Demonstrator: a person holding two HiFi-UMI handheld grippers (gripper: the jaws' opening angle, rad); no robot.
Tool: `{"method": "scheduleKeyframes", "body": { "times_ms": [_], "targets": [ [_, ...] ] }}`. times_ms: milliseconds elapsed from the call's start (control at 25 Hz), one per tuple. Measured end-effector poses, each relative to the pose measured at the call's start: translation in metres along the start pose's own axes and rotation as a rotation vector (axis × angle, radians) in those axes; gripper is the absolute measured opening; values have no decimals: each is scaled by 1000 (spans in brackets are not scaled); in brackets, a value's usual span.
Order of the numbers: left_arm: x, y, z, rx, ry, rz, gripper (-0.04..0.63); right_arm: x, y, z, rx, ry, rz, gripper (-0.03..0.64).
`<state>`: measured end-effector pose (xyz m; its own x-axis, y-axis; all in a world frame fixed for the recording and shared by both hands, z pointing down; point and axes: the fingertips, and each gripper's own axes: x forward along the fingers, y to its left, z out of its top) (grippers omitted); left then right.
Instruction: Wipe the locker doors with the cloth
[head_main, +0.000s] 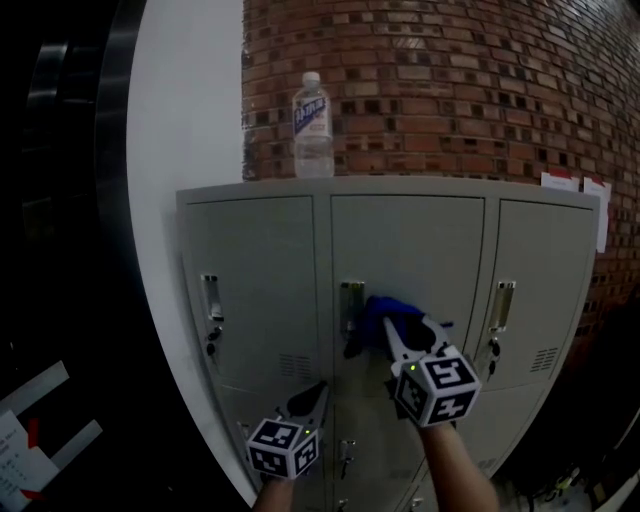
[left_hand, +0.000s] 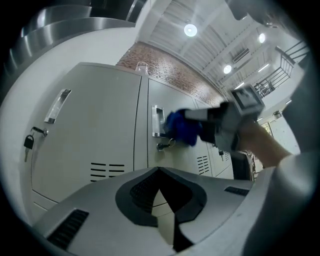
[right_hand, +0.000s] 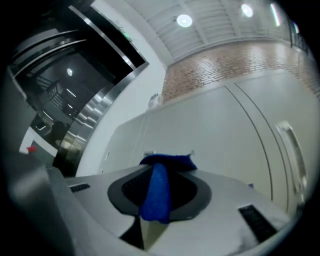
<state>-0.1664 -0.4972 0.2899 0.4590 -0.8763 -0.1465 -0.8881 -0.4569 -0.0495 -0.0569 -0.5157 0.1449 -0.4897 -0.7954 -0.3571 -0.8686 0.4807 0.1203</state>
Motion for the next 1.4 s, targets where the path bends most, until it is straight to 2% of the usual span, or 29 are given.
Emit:
{"method": "scheduleKeyframes", "body": {
  "times_ms": [80,160,280,360,440,520,640,800,880,960,1080,1280,1400],
  "targets": [
    [4,-7,3,-10,2,-23,-2,23,-11,74,-49,-33,9,94],
    [8,-16,5,-31,9,-62,-2,43,-27,119,-81,-32,-12,94],
    [13,-26,4,-44,14,-92,-2,63,-48,145,-56,-8,-41,95],
    [14,-32,4,-46,5,-99,-2,64,-50,140,-46,0,-44,97],
    [13,-36,4,-40,-2,-97,-2,52,-46,111,-50,23,-44,97],
    [12,-36,1,-37,-3,-89,-2,31,-42,62,-38,42,-53,97],
    [10,-36,-5,-32,2,-78,-2,-4,-31,-34,-18,113,-75,97],
    [10,-43,-13,-32,15,-86,-2,-43,-15,-167,68,254,-91,97],
    [11,-48,-20,-31,27,-92,-2,-54,-9,-205,70,297,-92,97],
    [10,-51,-24,-31,37,-96,-2,-57,-8,-210,64,307,-88,97],
    [7,-55,-24,-29,35,-96,-2,-57,-24,-157,43,211,-114,95],
    [6,-57,-17,-15,29,-103,-2,-24,-57,28,-39,23,-97,95],
    [5,-59,-10,-16,17,-108,-2,10,-80,111,-39,-2,-106,95]
  ]
}}
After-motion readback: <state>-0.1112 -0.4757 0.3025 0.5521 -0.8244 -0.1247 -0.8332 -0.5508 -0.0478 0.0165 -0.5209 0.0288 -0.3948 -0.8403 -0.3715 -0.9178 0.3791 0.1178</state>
